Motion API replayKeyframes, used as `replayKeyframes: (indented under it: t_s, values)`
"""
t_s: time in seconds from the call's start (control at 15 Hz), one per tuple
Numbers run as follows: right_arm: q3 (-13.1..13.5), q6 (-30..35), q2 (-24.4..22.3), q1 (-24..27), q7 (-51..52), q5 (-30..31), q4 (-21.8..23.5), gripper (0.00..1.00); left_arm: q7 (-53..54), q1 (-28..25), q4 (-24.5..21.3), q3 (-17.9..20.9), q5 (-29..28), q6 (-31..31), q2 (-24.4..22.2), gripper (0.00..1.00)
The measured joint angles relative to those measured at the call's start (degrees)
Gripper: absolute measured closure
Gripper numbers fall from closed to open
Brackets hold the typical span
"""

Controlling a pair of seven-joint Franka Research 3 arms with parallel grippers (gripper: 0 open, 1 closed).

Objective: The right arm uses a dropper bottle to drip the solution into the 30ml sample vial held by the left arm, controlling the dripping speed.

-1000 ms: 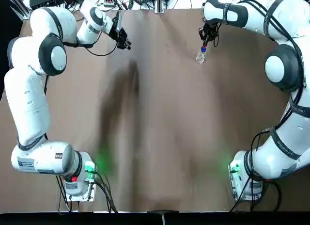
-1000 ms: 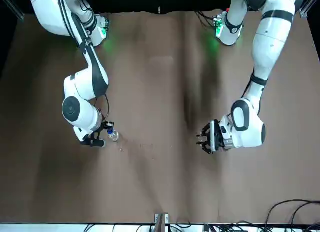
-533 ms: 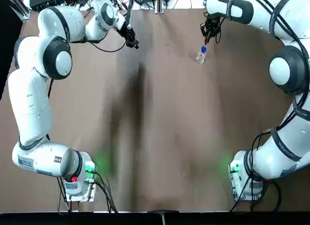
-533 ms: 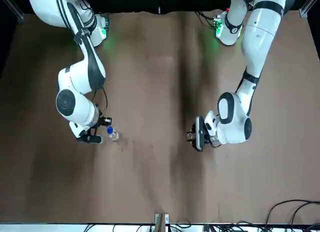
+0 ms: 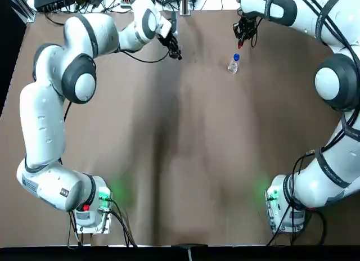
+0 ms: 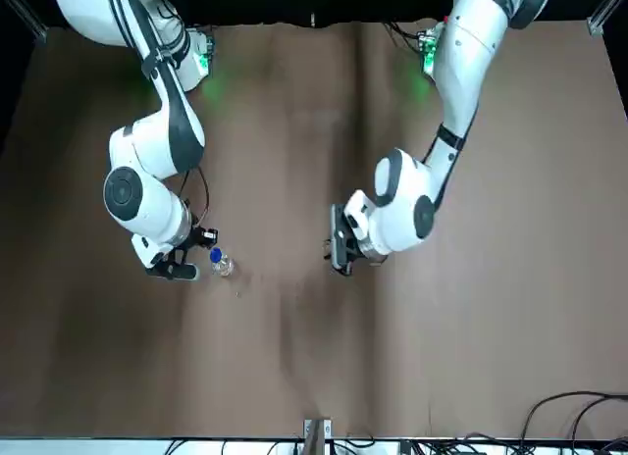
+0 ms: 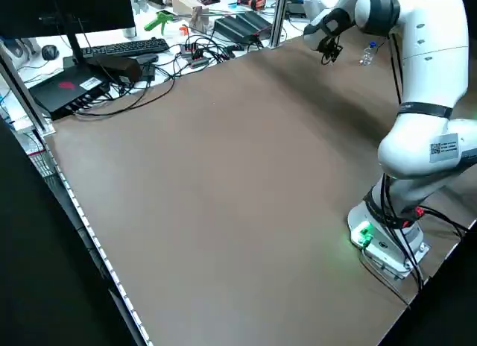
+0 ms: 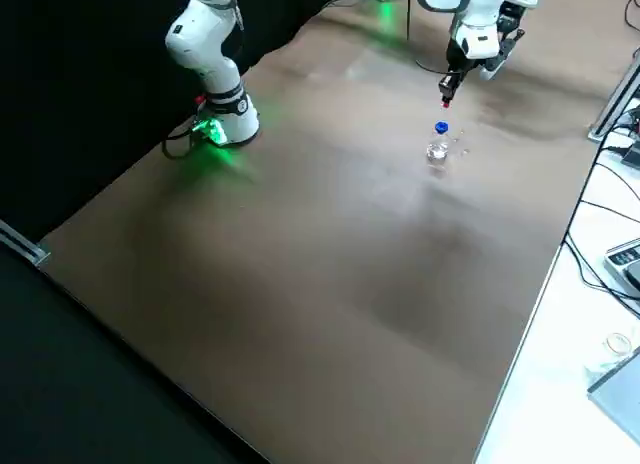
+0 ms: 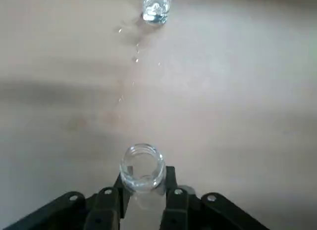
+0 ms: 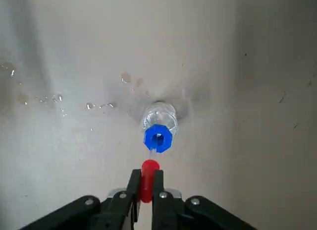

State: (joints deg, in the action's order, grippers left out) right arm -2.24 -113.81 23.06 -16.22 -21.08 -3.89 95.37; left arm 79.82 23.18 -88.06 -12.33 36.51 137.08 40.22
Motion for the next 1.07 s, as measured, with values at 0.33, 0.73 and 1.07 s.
replayKeyframes:
  t_s: [0.33, 0.73, 1.07]
  values:
    - [-0.01, 0.0, -0.39, 0.0, 0.0, 0.0, -0.36, 0.87, -0.18, 3.83, 0.01, 0.13, -0.01, 5.3, 0.01, 0.69]
    - [-0.04, 0.88, -2.23, 0.0, 0.0, 0.03, -0.49, 0.87, -3.77, 12.87, 0.17, 7.55, -0.11, 8.37, 0.15, 0.69]
    - [-0.05, 2.46, -4.29, 0.0, 0.0, 0.03, -0.54, 0.87, -4.52, 13.49, 0.76, 7.78, -0.11, 8.97, 0.15, 0.69]
